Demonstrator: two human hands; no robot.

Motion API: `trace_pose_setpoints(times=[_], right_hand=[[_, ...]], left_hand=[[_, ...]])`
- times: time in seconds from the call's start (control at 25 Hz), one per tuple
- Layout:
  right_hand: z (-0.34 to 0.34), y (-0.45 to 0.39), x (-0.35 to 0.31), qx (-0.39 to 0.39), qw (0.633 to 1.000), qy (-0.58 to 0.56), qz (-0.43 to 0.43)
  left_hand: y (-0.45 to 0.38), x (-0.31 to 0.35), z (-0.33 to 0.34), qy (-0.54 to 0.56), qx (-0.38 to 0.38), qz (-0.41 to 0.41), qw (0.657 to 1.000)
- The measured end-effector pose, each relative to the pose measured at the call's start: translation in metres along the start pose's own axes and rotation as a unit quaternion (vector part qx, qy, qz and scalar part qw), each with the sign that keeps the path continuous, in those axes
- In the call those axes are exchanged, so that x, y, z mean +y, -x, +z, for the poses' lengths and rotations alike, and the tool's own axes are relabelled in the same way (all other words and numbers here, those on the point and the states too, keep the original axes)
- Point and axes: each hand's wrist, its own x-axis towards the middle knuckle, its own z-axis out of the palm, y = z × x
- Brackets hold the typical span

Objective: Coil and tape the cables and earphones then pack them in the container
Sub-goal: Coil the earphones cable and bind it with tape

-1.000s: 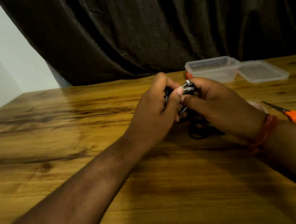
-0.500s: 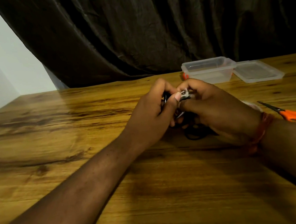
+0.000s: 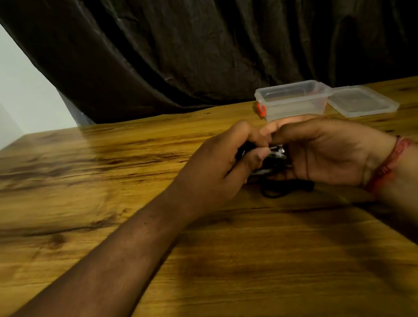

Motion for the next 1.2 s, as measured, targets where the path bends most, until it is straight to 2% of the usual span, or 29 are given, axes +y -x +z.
trace_pose_setpoints(times=[0.12, 0.28, 0.44, 0.52, 0.64, 0.72, 0.88, 1.08, 1.2], right_hand=[[-0.003, 0.002, -0.002, 0.021, 0.999, 0.032, 0.005], [0.001, 0.000, 0.000, 0.073, 0.993, 0.086, -0.042], [0.005, 0.001, 0.001, 0.098, 0.970, 0.203, -0.092], [0.007, 0.002, -0.002, 0.103, 0.945, 0.290, -0.106], [0.008, 0.004, -0.006, 0.111, 0.881, 0.441, -0.129], [0.009, 0.005, -0.007, 0.120, 0.859, 0.479, -0.134], [0.010, 0.006, -0.003, 0.128, 0.884, 0.433, -0.122], [0.011, 0.004, 0.001, 0.113, 0.969, 0.190, -0.108], [0.011, 0.002, 0.002, 0.123, 0.974, 0.143, -0.124]], left_hand=[[-0.001, 0.001, 0.001, -0.058, -0.032, 0.016, 0.998], [-0.001, 0.001, 0.001, -0.094, -0.035, 0.028, 0.995], [-0.003, 0.001, 0.001, -0.132, -0.024, 0.036, 0.990], [-0.003, 0.000, 0.000, -0.140, -0.021, 0.036, 0.989], [-0.003, -0.001, 0.002, -0.155, -0.028, 0.038, 0.987], [-0.003, -0.002, 0.003, -0.154, -0.034, 0.037, 0.987], [-0.003, -0.004, 0.002, -0.134, -0.015, 0.039, 0.990], [0.000, -0.002, 0.003, -0.075, 0.005, 0.010, 0.997], [0.000, -0.003, 0.003, -0.062, 0.011, -0.008, 0.998]])
